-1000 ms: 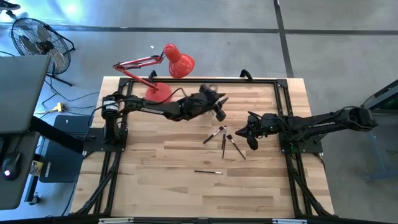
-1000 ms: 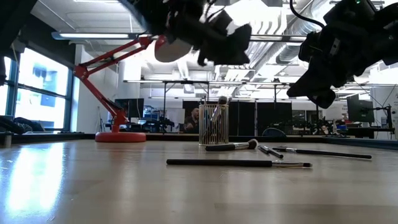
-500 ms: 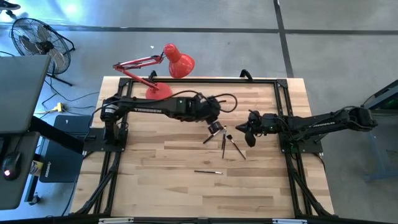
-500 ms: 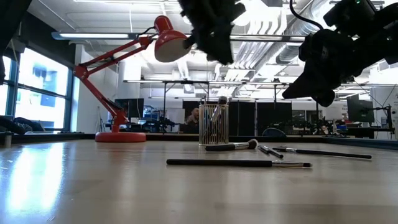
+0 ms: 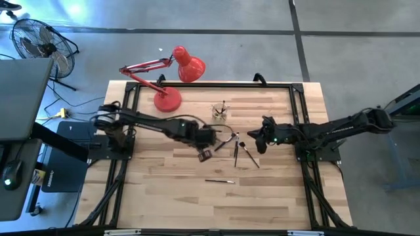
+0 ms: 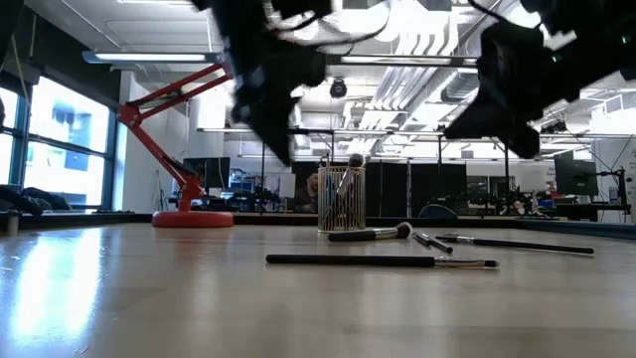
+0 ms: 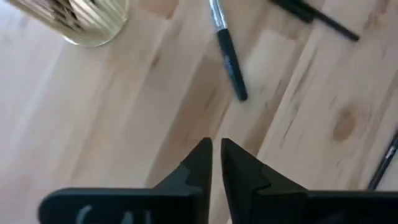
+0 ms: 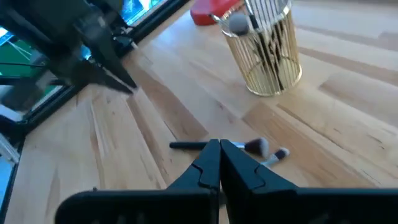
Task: Put items in baskets/containers
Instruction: Put the makeup brush into the wire bin
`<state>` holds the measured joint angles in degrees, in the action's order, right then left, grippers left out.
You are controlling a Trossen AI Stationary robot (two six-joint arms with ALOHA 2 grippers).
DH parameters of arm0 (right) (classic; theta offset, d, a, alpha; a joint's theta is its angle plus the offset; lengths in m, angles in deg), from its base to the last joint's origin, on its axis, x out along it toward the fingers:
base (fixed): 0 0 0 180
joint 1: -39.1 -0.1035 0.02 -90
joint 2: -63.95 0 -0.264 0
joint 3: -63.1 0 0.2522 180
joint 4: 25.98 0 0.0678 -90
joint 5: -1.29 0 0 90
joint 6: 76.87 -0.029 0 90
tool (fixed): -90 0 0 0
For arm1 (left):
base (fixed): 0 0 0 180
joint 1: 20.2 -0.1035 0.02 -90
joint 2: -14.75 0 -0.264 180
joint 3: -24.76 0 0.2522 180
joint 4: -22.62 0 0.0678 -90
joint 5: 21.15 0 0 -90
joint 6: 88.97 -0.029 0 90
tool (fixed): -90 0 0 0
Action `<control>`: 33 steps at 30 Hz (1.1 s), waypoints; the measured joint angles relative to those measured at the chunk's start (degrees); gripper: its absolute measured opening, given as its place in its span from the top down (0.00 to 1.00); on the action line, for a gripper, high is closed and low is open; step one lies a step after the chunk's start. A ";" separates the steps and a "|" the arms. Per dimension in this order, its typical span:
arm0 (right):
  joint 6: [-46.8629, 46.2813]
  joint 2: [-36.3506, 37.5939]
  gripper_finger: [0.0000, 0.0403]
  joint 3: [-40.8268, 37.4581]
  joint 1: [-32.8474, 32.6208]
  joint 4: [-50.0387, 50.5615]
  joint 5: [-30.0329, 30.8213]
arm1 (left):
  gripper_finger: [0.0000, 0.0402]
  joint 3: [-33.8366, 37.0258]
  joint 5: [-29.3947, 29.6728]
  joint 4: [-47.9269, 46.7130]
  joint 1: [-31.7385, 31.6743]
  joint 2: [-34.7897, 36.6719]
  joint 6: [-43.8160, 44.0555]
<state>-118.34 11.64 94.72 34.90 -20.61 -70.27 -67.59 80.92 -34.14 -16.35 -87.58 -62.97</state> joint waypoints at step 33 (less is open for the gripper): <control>-13.79 -47.06 1.00 45.73 -5.24 63.07 -10.79 | 1.00 29.64 -2.93 18.40 1.54 23.74 7.02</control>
<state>-132.13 -35.41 140.45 29.66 42.47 -81.05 -37.95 78.00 -15.74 -14.81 -63.84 -55.95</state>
